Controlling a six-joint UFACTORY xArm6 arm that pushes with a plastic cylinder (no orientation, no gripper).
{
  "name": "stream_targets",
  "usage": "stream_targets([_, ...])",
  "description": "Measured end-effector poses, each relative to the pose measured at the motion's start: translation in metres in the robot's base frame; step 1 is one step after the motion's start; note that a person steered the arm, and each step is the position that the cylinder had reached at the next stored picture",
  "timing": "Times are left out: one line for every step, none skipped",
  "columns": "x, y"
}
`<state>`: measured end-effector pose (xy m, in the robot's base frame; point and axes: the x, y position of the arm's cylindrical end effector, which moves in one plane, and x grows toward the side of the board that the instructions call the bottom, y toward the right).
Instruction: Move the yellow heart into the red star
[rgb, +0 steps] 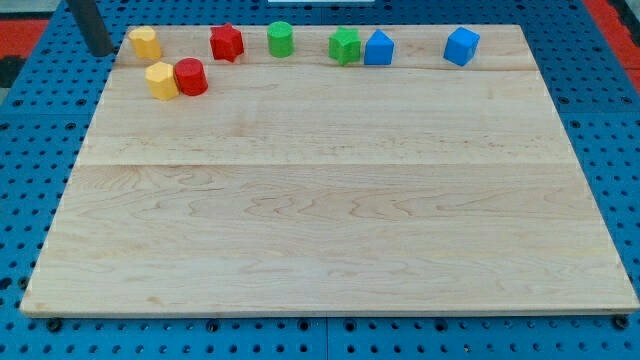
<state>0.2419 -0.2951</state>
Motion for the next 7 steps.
stream_targets([-0.011, 0.007])
stream_targets([-0.015, 0.01])
stream_targets([-0.015, 0.043])
stream_targets([-0.015, 0.063])
stream_targets([-0.015, 0.081])
stream_targets([-0.015, 0.092])
stream_targets([-0.004, 0.073])
